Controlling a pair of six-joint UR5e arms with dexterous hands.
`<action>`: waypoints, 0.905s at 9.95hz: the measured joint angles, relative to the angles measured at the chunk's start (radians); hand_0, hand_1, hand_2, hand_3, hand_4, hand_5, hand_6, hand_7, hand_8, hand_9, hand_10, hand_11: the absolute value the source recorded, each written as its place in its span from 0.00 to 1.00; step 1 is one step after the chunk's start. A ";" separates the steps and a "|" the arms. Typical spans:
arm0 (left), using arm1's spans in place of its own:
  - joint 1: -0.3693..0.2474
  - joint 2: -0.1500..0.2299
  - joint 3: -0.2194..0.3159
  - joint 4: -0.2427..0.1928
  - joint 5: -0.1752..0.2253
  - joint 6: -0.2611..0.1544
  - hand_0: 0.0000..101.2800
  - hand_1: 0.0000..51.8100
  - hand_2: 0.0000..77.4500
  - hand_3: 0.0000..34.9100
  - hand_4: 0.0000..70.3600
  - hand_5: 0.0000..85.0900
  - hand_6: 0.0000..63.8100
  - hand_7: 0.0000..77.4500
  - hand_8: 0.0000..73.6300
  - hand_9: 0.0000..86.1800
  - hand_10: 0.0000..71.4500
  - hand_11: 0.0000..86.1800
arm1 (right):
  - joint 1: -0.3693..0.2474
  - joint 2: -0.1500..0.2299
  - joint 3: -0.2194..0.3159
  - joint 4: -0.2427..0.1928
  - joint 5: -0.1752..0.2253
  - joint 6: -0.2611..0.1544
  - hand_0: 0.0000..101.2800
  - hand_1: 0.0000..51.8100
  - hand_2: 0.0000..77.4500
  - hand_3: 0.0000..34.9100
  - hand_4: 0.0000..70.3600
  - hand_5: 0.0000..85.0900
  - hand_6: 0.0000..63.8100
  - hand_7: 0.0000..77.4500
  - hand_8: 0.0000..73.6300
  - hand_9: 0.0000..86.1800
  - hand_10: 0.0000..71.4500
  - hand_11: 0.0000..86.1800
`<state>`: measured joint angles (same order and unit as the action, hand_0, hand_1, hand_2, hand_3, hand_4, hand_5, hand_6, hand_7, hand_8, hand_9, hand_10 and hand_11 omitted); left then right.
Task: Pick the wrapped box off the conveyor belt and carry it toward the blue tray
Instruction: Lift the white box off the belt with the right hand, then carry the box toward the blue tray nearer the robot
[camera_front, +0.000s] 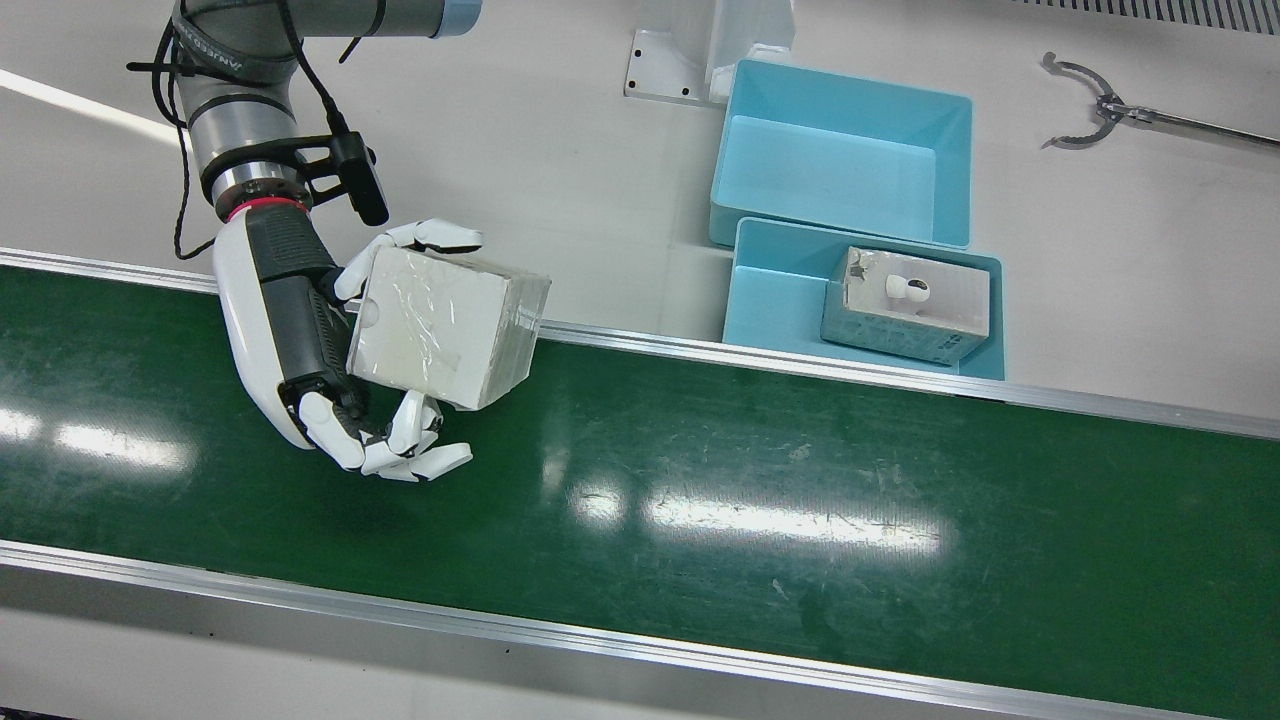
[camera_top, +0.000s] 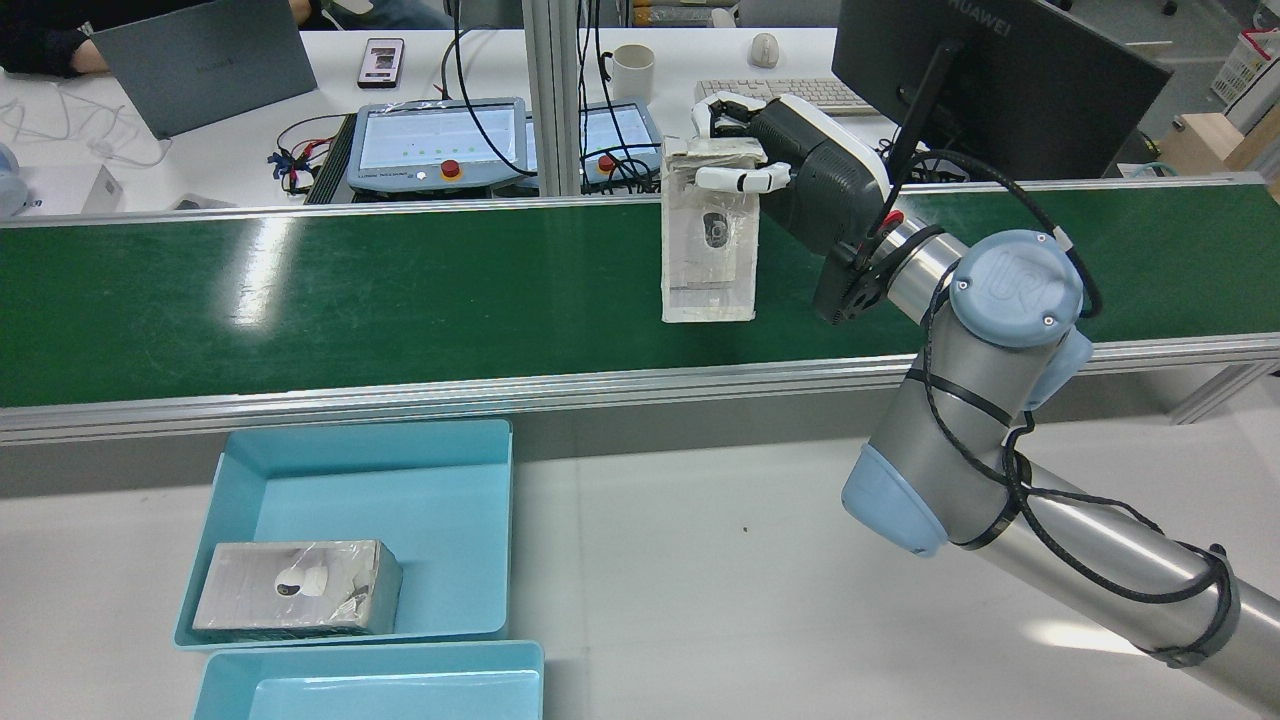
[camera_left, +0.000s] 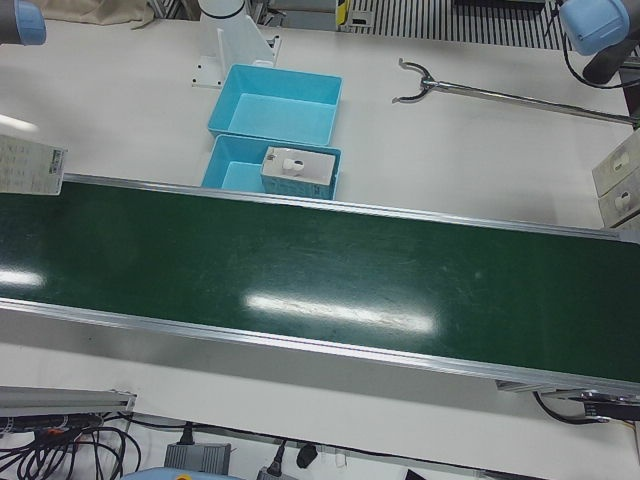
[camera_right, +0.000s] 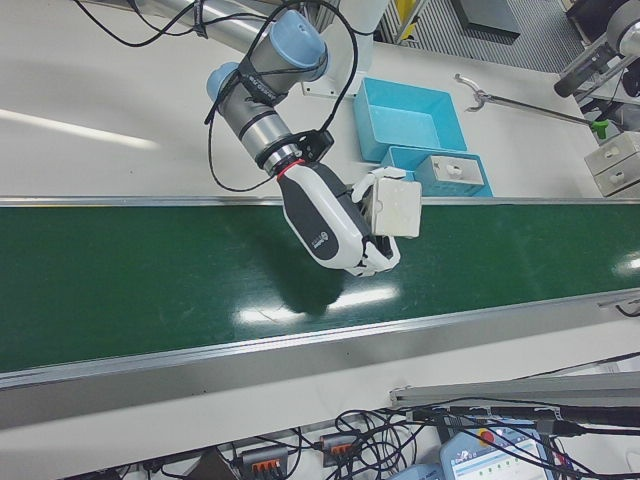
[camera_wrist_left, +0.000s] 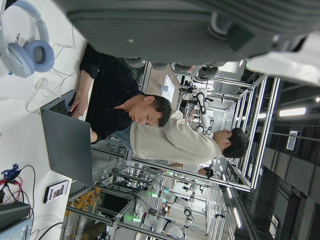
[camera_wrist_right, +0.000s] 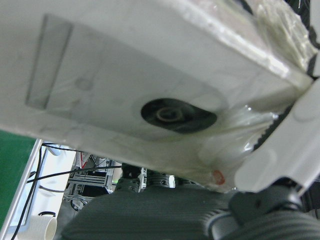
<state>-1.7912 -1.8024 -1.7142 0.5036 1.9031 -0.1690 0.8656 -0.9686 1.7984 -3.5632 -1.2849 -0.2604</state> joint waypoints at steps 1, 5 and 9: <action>0.000 0.000 0.000 0.000 0.000 0.000 0.00 0.00 0.01 0.00 0.00 0.01 0.00 0.00 0.00 0.00 0.00 0.00 | -0.006 0.002 0.028 0.000 0.000 0.000 0.42 0.04 0.39 0.00 0.20 0.82 0.57 0.91 0.63 0.76 0.36 0.42; 0.000 0.000 0.000 0.000 0.000 0.000 0.00 0.00 0.01 0.00 0.00 0.01 0.00 0.01 0.00 0.00 0.01 0.00 | -0.125 0.018 0.115 -0.001 0.088 -0.012 0.44 0.04 0.37 0.00 0.21 0.82 0.58 0.89 0.61 0.76 0.32 0.39; 0.000 0.000 0.000 0.000 0.000 0.000 0.00 0.00 0.01 0.00 0.00 0.01 0.00 0.00 0.00 0.00 0.01 0.00 | -0.321 0.095 0.150 -0.001 0.196 -0.147 0.45 0.04 0.37 0.00 0.21 0.82 0.58 0.89 0.59 0.73 0.28 0.37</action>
<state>-1.7912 -1.8024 -1.7142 0.5036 1.9030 -0.1690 0.5443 -0.8734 1.9483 -3.5646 -1.0888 -0.4076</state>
